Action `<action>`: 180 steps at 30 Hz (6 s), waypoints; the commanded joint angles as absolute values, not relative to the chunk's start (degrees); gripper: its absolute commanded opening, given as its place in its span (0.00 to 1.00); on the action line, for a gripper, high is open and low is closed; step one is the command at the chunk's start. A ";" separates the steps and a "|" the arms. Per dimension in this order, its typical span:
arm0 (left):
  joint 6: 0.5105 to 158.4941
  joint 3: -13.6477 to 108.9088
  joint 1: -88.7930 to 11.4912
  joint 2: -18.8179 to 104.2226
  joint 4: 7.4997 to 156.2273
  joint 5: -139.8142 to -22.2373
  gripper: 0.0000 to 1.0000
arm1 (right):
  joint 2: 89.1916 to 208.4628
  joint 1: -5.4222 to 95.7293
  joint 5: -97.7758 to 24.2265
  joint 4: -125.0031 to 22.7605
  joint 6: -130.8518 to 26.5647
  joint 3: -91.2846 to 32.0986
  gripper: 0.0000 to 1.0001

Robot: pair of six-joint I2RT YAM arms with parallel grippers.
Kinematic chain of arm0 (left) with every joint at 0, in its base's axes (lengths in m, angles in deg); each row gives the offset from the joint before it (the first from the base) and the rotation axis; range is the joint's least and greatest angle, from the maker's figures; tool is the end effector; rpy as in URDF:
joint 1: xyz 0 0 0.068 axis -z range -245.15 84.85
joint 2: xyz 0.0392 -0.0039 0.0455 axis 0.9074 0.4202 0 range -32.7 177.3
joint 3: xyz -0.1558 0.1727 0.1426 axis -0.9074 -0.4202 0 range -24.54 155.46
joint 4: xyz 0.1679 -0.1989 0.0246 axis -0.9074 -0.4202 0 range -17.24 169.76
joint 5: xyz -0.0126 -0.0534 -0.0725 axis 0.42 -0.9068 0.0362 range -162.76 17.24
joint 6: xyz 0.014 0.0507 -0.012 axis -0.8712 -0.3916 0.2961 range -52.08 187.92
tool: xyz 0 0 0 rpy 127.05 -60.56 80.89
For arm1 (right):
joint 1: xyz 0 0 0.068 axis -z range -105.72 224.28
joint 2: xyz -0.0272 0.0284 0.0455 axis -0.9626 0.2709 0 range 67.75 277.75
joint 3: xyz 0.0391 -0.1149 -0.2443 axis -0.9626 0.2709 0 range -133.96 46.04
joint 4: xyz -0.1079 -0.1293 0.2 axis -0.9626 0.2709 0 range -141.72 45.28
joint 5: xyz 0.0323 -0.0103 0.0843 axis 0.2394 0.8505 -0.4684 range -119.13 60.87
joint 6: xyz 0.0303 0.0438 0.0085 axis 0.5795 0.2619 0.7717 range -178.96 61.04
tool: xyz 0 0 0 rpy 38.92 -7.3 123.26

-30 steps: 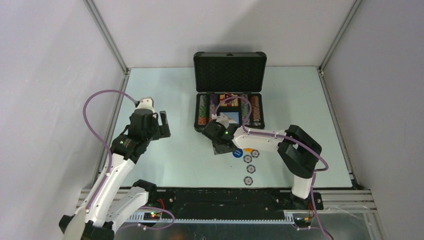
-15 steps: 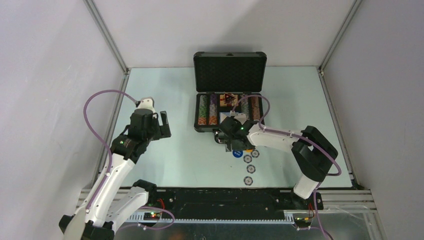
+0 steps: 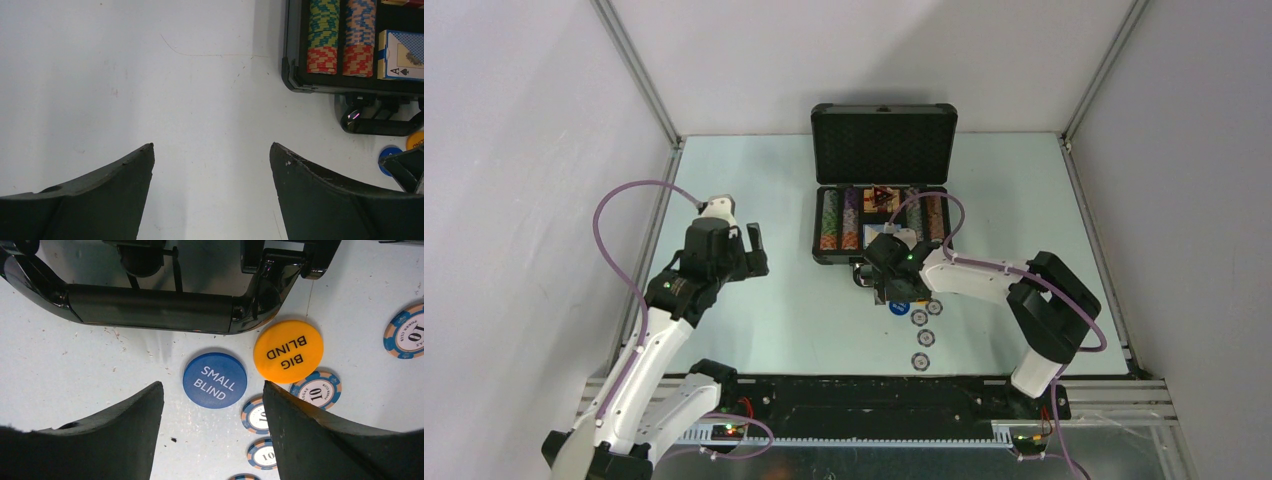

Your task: Pack up texas hold em set

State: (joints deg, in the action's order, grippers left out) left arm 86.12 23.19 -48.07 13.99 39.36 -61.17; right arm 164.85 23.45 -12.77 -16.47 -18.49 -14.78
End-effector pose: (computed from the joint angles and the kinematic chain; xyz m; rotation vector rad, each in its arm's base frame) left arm 0.1617 -0.0422 0.3009 -0.1294 2.2395 -0.1046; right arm 0.2097 0.2417 0.1763 -0.1820 2.7089 0.0427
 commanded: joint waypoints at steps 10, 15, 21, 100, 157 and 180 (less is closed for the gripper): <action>85.86 22.79 -48.32 13.51 40.81 -61.82 0.90 | 166.82 22.76 -14.76 -18.91 -17.09 -13.91 0.71; 85.69 22.94 -48.31 13.72 40.81 -61.69 0.90 | 167.87 22.91 -14.45 -18.53 -17.04 -13.87 0.68; 85.59 23.00 -48.33 13.86 40.79 -61.45 0.90 | 168.29 23.08 -14.61 -18.99 -16.59 -12.90 0.66; 85.06 23.10 -48.45 14.56 40.78 -61.10 0.90 | 170.71 27.42 -22.01 -15.67 -19.62 -17.22 0.68; 84.80 23.08 -48.45 14.82 40.75 -61.33 0.90 | 168.37 26.44 -20.94 -14.83 -21.01 -20.96 0.80; 84.80 23.08 -48.45 14.80 40.80 -61.27 0.90 | 172.57 25.70 -19.88 -12.28 -20.05 -20.51 0.71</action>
State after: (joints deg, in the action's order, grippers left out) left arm 85.86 23.12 -48.09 14.93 39.38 -61.15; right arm 171.84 26.27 -21.34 -14.59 -21.38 -20.66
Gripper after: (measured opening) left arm 0.900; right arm 0.700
